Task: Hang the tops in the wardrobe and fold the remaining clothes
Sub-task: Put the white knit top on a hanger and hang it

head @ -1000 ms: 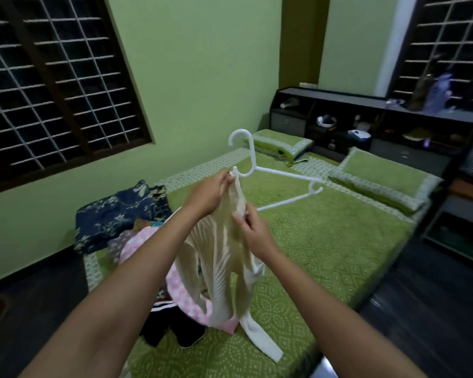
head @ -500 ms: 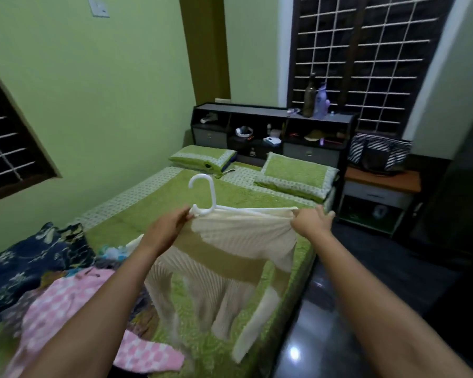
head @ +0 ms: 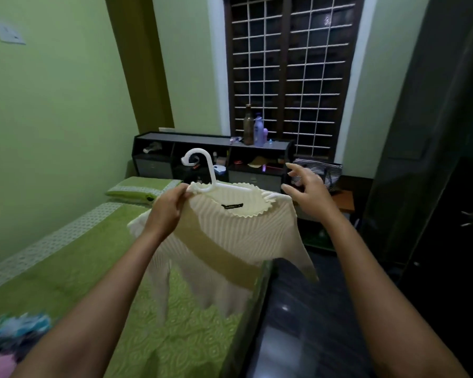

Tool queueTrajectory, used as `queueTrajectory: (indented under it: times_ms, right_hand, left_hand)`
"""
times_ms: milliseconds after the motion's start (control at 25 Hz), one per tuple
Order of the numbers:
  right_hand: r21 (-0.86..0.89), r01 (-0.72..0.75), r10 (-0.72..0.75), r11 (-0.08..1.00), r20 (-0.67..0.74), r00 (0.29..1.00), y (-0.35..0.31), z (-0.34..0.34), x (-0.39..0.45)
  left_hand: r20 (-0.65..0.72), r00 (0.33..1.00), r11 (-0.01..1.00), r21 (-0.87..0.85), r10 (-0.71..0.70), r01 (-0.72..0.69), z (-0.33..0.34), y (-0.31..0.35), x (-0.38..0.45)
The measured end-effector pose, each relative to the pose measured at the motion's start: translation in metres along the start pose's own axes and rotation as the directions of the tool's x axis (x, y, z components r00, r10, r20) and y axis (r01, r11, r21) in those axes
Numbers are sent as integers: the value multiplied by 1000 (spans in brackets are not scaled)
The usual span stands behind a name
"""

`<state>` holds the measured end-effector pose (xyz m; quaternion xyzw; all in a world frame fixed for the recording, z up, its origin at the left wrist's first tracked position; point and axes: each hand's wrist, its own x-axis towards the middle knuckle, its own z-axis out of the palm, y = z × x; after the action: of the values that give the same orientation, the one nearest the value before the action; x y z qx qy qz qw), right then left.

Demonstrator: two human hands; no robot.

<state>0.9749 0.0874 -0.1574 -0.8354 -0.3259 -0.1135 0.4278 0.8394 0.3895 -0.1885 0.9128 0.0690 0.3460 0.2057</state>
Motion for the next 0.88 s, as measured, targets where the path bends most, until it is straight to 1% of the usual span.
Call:
queueTrajectory:
  times_ms: [40, 80, 120, 160, 240, 280, 360, 400, 480, 560, 600, 640, 680, 720, 760, 800, 840, 880]
  right_hand:
    - [-165, -70, 93, 984, 139, 986, 20, -12, 7]
    - [-303, -106, 190, 947, 263, 946, 37, -23, 12]
    - [-360, -119, 245, 925, 329, 912, 52, -28, 15]
    - [-351, -124, 245, 928, 327, 913, 64, -33, 19]
    - [-249, -72, 124, 966, 200, 972, 78, -39, 27]
    - [-233, -47, 80, 971, 135, 988, 84, -42, 32]
    - [-245, -73, 78, 967, 13, 997, 95, -47, 42]
    - [-225, -109, 100, 968, -50, 994, 105, -49, 49]
    - [-121, -152, 128, 981, -181, 975, 124, -51, 66]
    - [1, -108, 101, 994, -365, 926, 136, -52, 91]
    - [32, -78, 84, 996, -427, 900, 139, -54, 104]
    - [25, -61, 66, 998, -440, 896, 142, -57, 118]
    - [-34, -79, 59, 996, -404, 913, 146, -59, 132]
    - [-140, -128, 76, 982, -327, 942, 152, -61, 145]
    - [-257, -181, 119, 949, -239, 964, 161, -64, 159]
    - [-321, -218, 175, 922, -160, 972, 171, -69, 171]
    - [-315, -237, 213, 919, -109, 971, 182, -76, 180]
    - [-258, -248, 232, 934, -94, 968, 195, -85, 188]
  left_hand:
    - [-8, 1000, 1000, -13, 21, -21, 7, 7, 12]
    - [-13, 999, 999, -36, 38, -39, 15, 14, 24]
    - [-13, 999, 997, -57, 48, -48, 22, 21, 34]
    - [-11, 999, 995, -80, 52, -52, 31, 28, 45]
    - [-5, 998, 991, -115, 62, -62, 48, 40, 65]
    - [2, 998, 989, -130, 70, -69, 60, 44, 75]
    - [37, 995, 984, -158, 91, -84, 86, 48, 93]
    - [63, 993, 982, -167, 104, -92, 100, 50, 102]
    - [111, 983, 976, -176, 149, -129, 130, 55, 122]
    - [143, 971, 969, -188, 190, -162, 162, 63, 147]
    - [157, 965, 964, -199, 210, -177, 177, 66, 161]
    - [170, 958, 957, -217, 233, -194, 192, 68, 176]
    - [171, 953, 948, -244, 250, -205, 207, 70, 193]
    - [155, 953, 938, -274, 261, -212, 220, 70, 212]
    - [129, 954, 929, -295, 269, -222, 233, 71, 234]
    - [103, 955, 925, -300, 277, -235, 245, 70, 255]
    - [84, 955, 923, -291, 285, -250, 255, 68, 275]
    - [75, 952, 923, -280, 296, -264, 265, 68, 295]
